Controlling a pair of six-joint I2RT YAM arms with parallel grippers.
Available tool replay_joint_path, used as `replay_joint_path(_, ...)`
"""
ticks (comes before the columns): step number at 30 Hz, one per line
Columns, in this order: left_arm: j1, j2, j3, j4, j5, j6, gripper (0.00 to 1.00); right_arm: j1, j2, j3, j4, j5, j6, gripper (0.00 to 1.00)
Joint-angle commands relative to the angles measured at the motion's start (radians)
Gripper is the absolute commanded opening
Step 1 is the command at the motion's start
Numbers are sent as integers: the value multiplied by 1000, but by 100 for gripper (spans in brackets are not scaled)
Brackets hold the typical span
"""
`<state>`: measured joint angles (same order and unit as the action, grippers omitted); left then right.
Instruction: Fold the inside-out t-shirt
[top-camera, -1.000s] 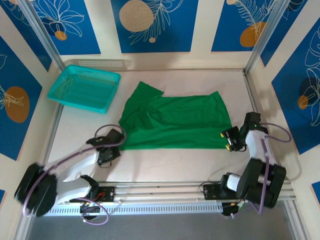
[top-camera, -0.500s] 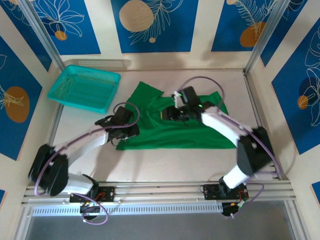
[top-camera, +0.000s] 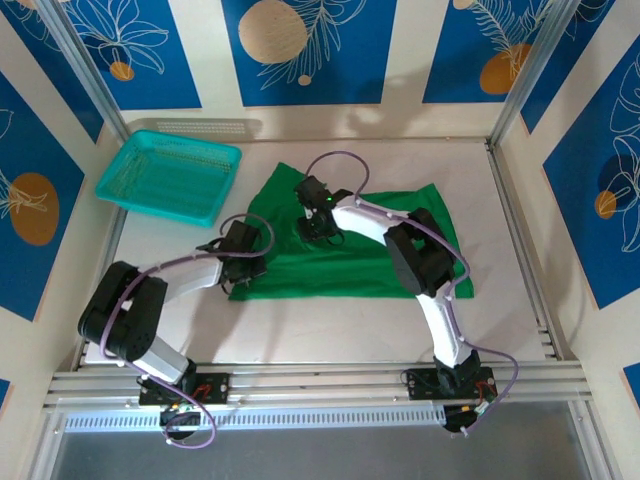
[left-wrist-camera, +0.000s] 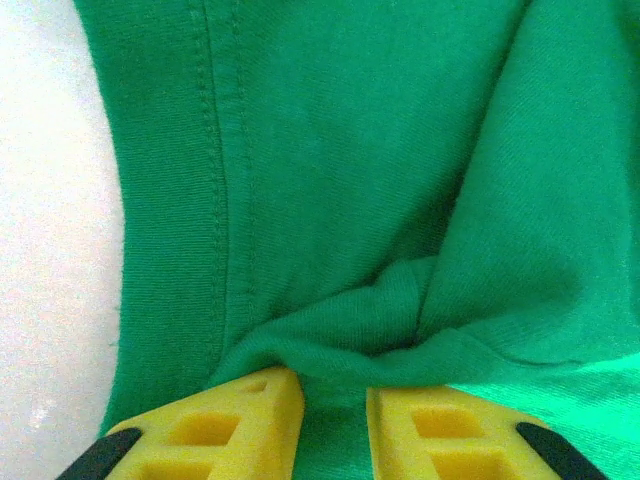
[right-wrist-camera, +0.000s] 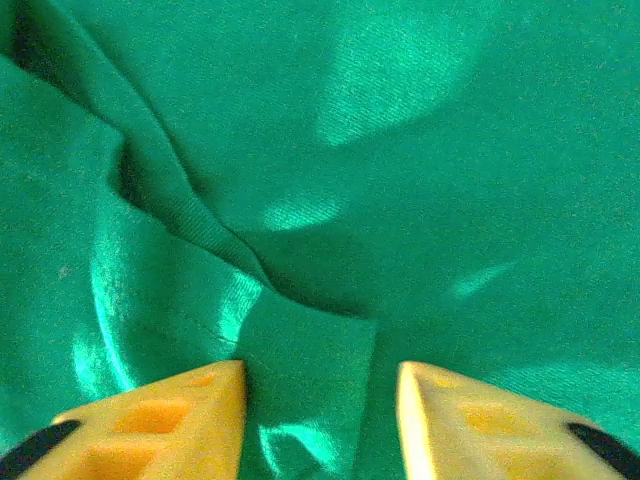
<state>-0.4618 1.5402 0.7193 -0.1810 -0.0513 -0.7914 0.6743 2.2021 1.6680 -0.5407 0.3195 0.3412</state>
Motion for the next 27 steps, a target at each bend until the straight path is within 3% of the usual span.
replay_joint_path(1, 6, 23, -76, -45, 87, -55, 28, 0, 15, 61, -53, 66, 35, 34)
replay_joint_path(2, 6, 27, -81, -46, 96, -57, 28, -2, 16, 65, -52, 53, 46, 27)
replay_joint_path(4, 6, 32, -89, -55, 95, -53, 28, -8, 21, 70, -53, 43, 71, 2)
replay_joint_path(10, 8, 19, -105, -132, -6, -43, 27, -62, -23, 60, -99, 9, 123, 0)
replay_joint_path(16, 11, 33, -120, -159, -31, -53, 25, -150, -84, -98, 21, -211, 191, 27)
replay_joint_path(23, 11, -33, -134, -165, -24, -51, 29, -188, -206, -219, 87, -290, 233, 36)
replay_joint_path(27, 14, -94, -135, -209, -62, -40, 33, -185, -330, -257, 39, -261, 206, 41)
